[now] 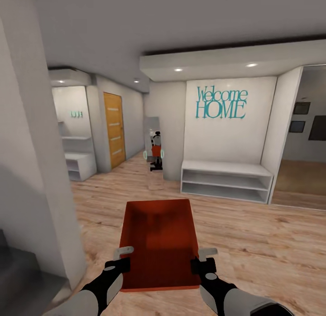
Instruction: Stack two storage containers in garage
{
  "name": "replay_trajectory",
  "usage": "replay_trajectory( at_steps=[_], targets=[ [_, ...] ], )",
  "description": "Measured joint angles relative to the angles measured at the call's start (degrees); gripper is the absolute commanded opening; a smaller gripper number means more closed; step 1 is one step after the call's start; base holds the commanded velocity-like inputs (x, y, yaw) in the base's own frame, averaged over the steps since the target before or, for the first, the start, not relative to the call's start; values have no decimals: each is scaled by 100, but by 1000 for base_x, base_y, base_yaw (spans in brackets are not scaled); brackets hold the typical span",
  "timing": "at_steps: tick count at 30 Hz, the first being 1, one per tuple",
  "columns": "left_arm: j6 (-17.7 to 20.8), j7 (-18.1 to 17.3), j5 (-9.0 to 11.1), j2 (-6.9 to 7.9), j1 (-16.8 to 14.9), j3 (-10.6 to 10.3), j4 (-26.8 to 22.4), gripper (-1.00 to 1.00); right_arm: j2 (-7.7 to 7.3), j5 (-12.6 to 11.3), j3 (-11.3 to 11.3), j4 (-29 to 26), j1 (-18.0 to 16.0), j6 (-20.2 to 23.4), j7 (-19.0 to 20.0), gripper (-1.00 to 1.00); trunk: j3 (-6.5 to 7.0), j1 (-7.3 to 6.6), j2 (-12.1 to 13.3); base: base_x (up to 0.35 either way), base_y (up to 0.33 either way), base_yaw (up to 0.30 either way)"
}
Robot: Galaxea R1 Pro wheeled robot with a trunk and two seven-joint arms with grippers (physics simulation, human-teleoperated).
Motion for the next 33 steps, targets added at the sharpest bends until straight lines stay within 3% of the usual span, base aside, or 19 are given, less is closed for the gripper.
replay_trajectory(
  at_steps=[33],
  targets=[
    [0, 8, 1, -6, 0, 0, -4, -100, -6, 2, 0, 1, -5, 1, 9, -100, 0, 0, 0, 326, 0, 0]
  ],
)
